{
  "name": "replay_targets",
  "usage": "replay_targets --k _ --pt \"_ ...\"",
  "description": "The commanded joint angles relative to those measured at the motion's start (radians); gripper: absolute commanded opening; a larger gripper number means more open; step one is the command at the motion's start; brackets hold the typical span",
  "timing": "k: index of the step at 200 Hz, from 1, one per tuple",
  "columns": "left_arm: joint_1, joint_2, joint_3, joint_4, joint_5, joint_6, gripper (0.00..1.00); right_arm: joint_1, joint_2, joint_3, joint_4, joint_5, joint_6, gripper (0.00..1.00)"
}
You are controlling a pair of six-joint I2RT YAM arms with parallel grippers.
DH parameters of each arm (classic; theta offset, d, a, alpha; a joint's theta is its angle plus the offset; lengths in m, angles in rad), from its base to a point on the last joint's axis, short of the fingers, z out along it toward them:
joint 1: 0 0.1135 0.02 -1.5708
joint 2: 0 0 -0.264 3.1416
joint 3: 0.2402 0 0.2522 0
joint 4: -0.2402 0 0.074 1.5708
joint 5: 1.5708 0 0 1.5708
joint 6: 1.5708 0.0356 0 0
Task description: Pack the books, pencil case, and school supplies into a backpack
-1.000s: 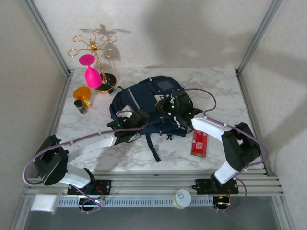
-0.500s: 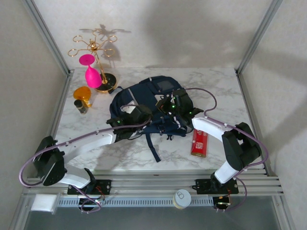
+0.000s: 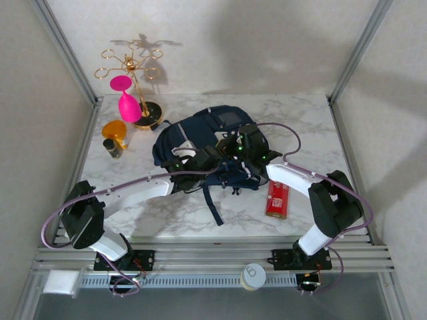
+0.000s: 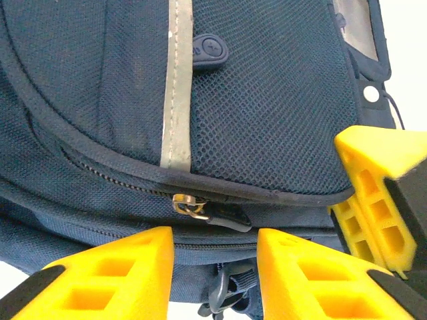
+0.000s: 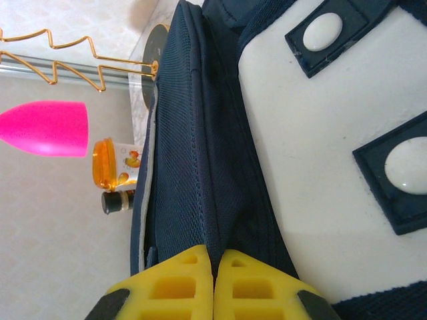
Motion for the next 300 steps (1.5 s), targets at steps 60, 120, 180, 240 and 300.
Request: replay_targets --k 60,120,180,240,300 --pt "0.035 0.088 0.061 -0.028 -0.101 -0.085 0.40 0.045 -0.002 0.063 0.107 -0.031 0.005 0.00" --pt "0.056 0.126 0.072 0.030 -0.087 -0.082 0.27 0.045 -0.005 0.050 0.117 -0.030 0.002 0.00" --pt "0.080 0.101 0.042 0.092 -0.051 -0.035 0.08 0.044 -0.007 0.053 0.106 -0.023 -0.014 0.00" --pt "0.067 -0.058 -0.051 0.040 0.054 0.127 0.00 -0.037 -0.039 0.102 0.017 -0.085 -0.088 0.00" --pt "0.125 -0.192 -0.137 -0.077 0.194 0.484 0.00 -0.213 -0.046 0.140 -0.152 -0.253 -0.241 0.00"
